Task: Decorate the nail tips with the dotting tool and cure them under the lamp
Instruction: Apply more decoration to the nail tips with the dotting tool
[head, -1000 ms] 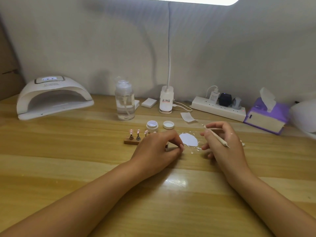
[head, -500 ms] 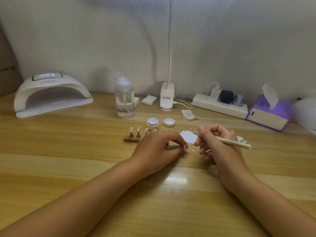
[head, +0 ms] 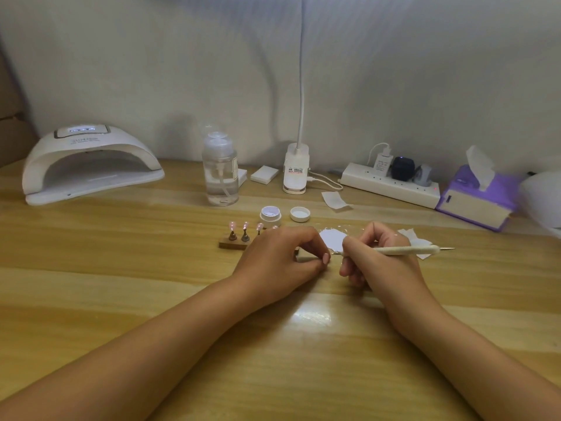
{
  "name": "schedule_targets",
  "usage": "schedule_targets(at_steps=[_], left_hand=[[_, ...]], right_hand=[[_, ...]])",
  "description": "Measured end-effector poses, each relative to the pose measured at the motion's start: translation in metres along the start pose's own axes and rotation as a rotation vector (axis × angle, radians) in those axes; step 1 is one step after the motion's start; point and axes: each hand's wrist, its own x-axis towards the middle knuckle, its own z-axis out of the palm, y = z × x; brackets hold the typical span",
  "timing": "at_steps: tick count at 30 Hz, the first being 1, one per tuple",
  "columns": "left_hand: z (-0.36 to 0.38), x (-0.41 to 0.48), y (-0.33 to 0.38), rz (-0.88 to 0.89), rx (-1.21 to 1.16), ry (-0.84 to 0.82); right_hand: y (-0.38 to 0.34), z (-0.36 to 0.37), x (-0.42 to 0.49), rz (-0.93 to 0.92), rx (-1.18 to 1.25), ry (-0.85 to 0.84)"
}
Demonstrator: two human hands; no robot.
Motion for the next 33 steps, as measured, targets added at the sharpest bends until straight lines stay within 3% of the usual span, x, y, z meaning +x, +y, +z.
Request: schedule_targets(at_steps=[33], left_hand=[[-0.0005,0.0011,-0.0018,-0.003,-0.022,-0.017]], right_hand=[[-0.004,0.0003,-0.0024,-0.005,0.032,-0.042]])
